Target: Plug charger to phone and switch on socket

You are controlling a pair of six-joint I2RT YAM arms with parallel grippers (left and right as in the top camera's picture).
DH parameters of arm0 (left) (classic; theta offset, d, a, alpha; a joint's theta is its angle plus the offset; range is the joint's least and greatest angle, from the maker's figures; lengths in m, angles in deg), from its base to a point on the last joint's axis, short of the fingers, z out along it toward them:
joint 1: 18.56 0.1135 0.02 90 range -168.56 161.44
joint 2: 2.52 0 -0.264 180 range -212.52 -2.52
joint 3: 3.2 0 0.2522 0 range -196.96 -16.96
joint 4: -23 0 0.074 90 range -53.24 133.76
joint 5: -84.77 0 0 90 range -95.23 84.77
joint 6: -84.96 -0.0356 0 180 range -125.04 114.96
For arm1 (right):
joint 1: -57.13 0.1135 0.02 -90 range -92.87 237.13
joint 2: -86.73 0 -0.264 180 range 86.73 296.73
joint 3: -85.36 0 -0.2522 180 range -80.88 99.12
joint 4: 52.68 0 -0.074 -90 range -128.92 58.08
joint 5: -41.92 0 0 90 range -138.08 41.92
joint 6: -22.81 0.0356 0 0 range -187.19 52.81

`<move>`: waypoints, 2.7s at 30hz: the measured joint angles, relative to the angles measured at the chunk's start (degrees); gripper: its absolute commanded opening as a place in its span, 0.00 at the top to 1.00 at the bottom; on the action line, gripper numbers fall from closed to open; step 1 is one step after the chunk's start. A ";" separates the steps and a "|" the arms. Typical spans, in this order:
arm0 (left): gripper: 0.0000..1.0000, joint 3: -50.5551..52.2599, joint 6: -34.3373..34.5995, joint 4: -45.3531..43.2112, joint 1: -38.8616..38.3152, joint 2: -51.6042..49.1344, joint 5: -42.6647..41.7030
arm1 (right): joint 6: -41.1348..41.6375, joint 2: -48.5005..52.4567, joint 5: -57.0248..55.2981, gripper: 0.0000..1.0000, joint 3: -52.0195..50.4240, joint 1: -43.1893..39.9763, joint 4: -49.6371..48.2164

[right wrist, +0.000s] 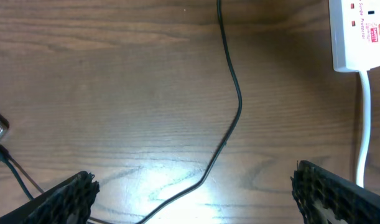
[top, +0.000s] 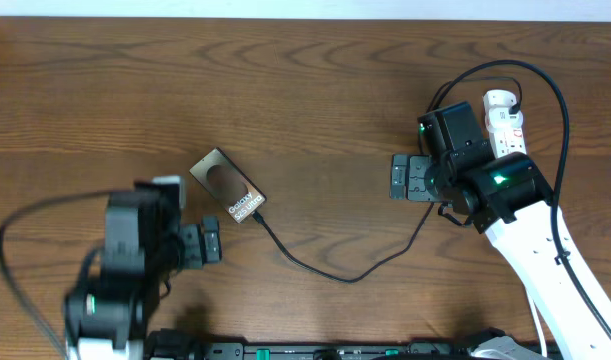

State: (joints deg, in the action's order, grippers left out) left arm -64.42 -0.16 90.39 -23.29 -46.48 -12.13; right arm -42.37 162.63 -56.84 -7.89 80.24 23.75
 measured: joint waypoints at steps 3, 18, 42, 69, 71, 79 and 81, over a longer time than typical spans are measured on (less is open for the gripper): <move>0.02 10.12 0.02 -8.41 0.00 13.27 -1.14 | 0.00 0.00 0.00 0.01 -0.04 0.00 -0.04; 0.02 40.48 0.07 -63.54 6.01 43.39 -2.89 | 0.00 0.00 0.00 0.01 -0.07 0.00 -0.09; 0.02 46.86 -0.07 -53.31 10.21 43.39 -3.04 | 0.00 0.00 0.02 0.01 -0.07 0.00 -0.13; 0.02 46.84 -0.07 -53.29 10.21 43.39 -3.04 | -0.17 0.00 -0.50 0.01 -0.07 0.00 -0.15; 0.02 46.84 -0.07 -53.29 10.21 43.39 -3.04 | -0.55 0.00 -1.46 0.01 -0.07 0.00 -0.17; 0.02 46.77 -0.09 -53.22 10.21 43.39 -3.02 | -4.44 -8.04 -3.58 0.01 -16.39 0.00 -33.86; 0.02 46.73 -0.07 -53.20 10.21 43.36 -3.02 | -6.01 -14.27 -3.80 0.01 -26.69 -0.31 -49.92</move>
State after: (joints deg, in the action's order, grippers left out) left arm -17.69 -0.22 37.19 -13.08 -3.12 -15.14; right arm -48.38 148.36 -60.64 -34.58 79.94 -26.17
